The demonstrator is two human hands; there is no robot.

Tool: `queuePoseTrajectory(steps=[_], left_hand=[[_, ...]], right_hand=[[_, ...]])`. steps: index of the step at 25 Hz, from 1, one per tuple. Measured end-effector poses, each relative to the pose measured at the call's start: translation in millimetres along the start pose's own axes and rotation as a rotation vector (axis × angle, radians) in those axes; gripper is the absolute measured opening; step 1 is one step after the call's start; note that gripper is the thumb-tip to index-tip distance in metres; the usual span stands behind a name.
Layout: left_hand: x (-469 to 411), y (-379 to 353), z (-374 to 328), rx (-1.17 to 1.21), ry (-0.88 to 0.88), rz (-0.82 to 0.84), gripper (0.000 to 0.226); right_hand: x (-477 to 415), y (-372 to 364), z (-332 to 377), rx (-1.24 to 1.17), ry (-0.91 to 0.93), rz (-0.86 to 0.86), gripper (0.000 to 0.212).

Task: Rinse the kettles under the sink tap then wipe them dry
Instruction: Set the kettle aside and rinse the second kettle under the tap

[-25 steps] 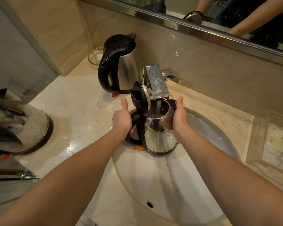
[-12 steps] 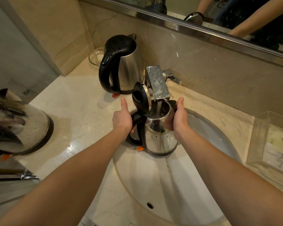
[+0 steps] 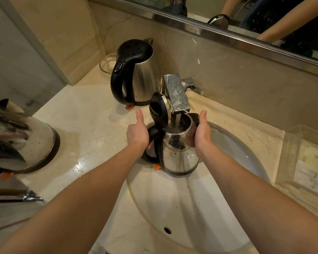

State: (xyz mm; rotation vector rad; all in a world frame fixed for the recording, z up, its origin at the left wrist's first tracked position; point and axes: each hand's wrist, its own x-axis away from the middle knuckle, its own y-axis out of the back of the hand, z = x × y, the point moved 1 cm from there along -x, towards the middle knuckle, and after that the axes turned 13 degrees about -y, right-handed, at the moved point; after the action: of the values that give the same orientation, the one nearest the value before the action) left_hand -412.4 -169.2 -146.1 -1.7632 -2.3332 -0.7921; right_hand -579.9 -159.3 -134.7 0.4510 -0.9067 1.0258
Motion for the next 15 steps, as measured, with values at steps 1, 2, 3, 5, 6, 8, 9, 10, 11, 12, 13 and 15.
queuePoseTrajectory(steps=[1, 2, 3, 5, 6, 8, 9, 10, 11, 12, 13, 15], left_hand=[[-0.1, -0.1, -0.2, 0.000, 0.003, -0.003, 0.074], [-0.6, -0.4, 0.1, -0.002, 0.004, -0.006, 0.075], [-0.9, -0.5, 0.6, -0.006, 0.002, -0.007, 0.075], [-1.3, -0.1, 1.3, -0.017, -0.003, -0.009, 0.072], [-0.9, 0.3, 1.1, -0.017, -0.001, -0.010, 0.071], [-0.3, 1.0, 0.5, -0.021, 0.008, -0.014, 0.070], [0.5, 1.1, 0.2, -0.025, 0.010, -0.015, 0.070], [0.6, 0.9, 0.5, -0.027, 0.008, -0.014, 0.070], [0.7, 0.9, 0.5, -0.027, 0.004, -0.015, 0.071], [0.7, 0.8, 1.0, -0.026, -0.002, -0.019, 0.073], [0.4, 0.7, 1.4, -0.024, -0.006, -0.023, 0.078], [-1.1, 0.2, 2.8, -0.031, -0.006, -0.033, 0.087]], right_hand=[[-0.1, 0.4, 0.0, -0.005, -0.003, -0.001, 0.063], [0.6, 0.7, 0.2, 0.000, -0.006, -0.002, 0.064], [0.1, 0.9, 0.7, 0.010, -0.004, -0.003, 0.064], [0.9, 0.8, 1.8, 0.032, 0.007, -0.011, 0.064], [1.5, 0.5, 2.0, 0.043, 0.010, -0.014, 0.064], [2.3, -0.3, 2.3, 0.050, 0.009, -0.015, 0.064], [1.7, -0.2, 2.1, 0.052, 0.010, -0.015, 0.065], [1.8, -0.2, 2.4, 0.055, 0.010, -0.017, 0.066], [0.9, -0.3, 2.7, 0.060, 0.014, -0.017, 0.067], [1.6, -0.6, 2.8, 0.061, 0.014, -0.016, 0.068], [0.9, -0.7, 3.3, 0.060, 0.017, -0.016, 0.069], [1.2, -0.9, 4.5, 0.059, 0.019, -0.025, 0.068]])
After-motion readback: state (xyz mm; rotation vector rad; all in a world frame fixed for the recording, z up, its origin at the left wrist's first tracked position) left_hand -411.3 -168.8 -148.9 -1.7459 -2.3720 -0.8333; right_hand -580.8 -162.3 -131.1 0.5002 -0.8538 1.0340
